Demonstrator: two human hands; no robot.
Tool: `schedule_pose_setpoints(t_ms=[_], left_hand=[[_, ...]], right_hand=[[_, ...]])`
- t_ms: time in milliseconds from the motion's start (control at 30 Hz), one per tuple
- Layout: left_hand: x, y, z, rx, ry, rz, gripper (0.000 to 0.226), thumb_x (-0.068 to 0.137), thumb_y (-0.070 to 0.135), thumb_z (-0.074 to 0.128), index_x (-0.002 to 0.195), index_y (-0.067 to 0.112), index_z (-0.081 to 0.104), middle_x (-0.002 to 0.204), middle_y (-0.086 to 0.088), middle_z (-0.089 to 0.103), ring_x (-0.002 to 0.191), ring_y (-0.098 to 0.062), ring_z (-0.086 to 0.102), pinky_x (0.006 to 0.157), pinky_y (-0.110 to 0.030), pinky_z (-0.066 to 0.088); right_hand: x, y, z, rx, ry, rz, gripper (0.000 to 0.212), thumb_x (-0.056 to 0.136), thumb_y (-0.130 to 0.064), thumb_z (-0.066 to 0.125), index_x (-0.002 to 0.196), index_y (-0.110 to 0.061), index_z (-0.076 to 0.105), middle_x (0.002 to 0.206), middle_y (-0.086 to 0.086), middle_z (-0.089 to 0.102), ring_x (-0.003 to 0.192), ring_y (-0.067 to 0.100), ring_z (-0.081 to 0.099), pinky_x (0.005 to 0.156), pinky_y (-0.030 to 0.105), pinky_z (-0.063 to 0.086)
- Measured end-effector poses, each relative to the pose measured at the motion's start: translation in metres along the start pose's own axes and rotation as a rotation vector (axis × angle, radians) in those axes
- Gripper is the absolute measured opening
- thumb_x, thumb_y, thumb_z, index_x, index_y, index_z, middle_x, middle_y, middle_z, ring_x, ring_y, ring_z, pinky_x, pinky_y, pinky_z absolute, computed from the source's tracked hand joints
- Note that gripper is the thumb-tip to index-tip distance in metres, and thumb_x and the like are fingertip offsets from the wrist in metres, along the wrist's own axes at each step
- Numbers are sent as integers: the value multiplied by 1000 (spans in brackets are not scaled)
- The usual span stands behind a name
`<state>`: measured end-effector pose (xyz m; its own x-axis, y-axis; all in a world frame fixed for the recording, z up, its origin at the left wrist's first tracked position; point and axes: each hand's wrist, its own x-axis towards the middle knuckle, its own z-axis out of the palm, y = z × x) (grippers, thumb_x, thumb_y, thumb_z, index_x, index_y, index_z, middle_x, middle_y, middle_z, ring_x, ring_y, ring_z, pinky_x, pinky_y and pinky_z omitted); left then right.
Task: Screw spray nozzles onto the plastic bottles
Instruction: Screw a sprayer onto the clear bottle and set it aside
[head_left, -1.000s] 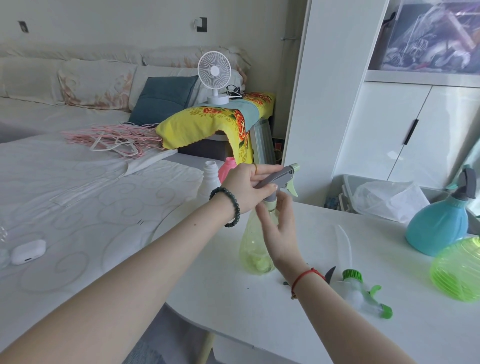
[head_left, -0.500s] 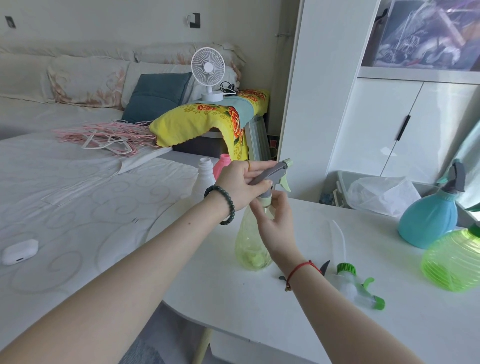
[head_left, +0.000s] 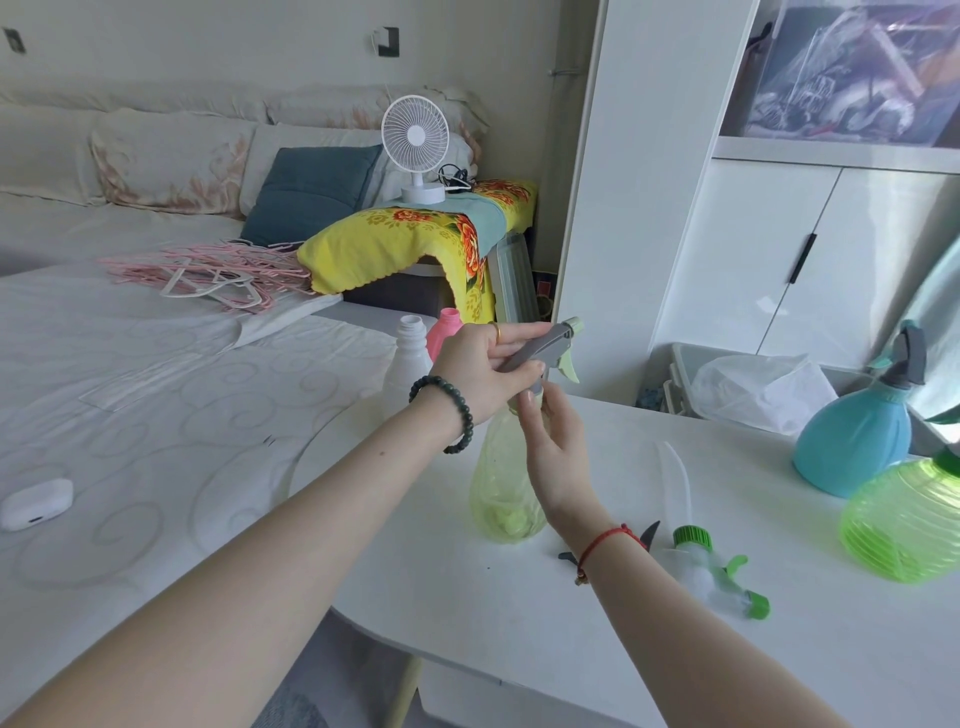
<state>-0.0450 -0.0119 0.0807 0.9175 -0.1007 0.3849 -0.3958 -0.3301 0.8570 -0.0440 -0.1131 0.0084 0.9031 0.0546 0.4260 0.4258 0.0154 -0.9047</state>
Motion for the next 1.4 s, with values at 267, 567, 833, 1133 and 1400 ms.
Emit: schedule_pose_setpoints(t_ms=[267,567,833,1133,1400], left_hand=[[0,2,2,35,5,-6,44,77,17,68,119,23,57,105,6,66,69,16,60,63,-2,44],[-57,-75,13,-101,14,-306,55,82,59,26,132,38,32,144,6,37,130,-10,35,113,-39,24],[-62,-91,30,-164,46,-297,41,75,45,55,115,43,45,111,-5,61,98,-8,62,80,-20,49],[-45,-4,127,-340,-131,-179,57,51,50,73,101,50,46,112,19,50,106,-18,60,88,-37,51],[-56,32,266,-331,-384,-211,42,78,43,63,115,42,46,128,3,48,118,-21,51,97,-37,44]], right_hand=[[6,-4,-14,-55,-112,7,13,88,-20,56,83,-32,57,73,-21,58,71,-5,51,70,14,40],[-30,28,-37,-289,-111,158,79,63,-32,80,126,-35,34,123,-7,45,110,11,48,81,15,34],[-29,23,-39,-250,-110,98,54,74,-26,72,116,-31,39,116,-18,50,116,10,47,84,9,36],[-54,-39,-163,-429,11,35,75,48,-54,73,113,-51,35,120,-14,46,109,-6,44,88,12,35],[-119,-34,-294,-603,275,149,76,59,-29,82,123,-24,41,117,-6,56,102,13,54,85,25,44]])
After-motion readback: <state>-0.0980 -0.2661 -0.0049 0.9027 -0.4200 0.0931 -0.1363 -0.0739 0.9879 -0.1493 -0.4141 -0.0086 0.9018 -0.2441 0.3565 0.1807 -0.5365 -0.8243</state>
